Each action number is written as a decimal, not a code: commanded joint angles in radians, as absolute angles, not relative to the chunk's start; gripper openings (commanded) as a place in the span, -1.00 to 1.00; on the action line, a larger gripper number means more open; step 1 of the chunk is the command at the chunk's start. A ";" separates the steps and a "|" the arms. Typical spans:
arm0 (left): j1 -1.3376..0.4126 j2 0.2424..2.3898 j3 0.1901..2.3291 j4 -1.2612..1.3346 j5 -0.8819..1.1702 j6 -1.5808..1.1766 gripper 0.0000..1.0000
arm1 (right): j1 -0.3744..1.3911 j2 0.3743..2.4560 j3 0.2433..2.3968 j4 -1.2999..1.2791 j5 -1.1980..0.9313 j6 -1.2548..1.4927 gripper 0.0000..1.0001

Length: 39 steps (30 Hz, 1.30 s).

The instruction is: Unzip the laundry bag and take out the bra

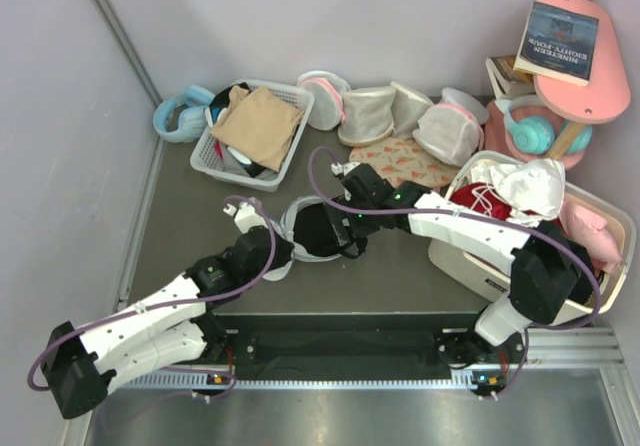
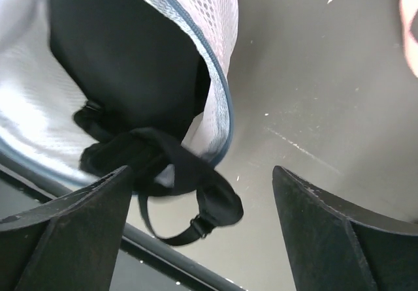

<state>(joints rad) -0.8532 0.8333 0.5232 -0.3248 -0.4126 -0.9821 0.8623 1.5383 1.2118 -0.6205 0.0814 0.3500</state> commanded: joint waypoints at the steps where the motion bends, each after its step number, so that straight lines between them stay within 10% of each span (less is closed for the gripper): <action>1: -0.850 0.821 0.522 -0.313 -0.428 -0.985 -1.00 | 0.868 1.571 1.267 -0.595 0.045 0.341 0.68; 14: -0.848 0.827 0.520 -0.308 -0.426 -0.979 -1.00 | 0.864 1.563 1.359 -0.712 0.067 0.339 -1.00; 39: -0.845 0.864 0.537 -0.316 -0.420 -0.957 -1.00 | 0.862 1.450 1.822 -0.811 -0.045 0.328 -1.00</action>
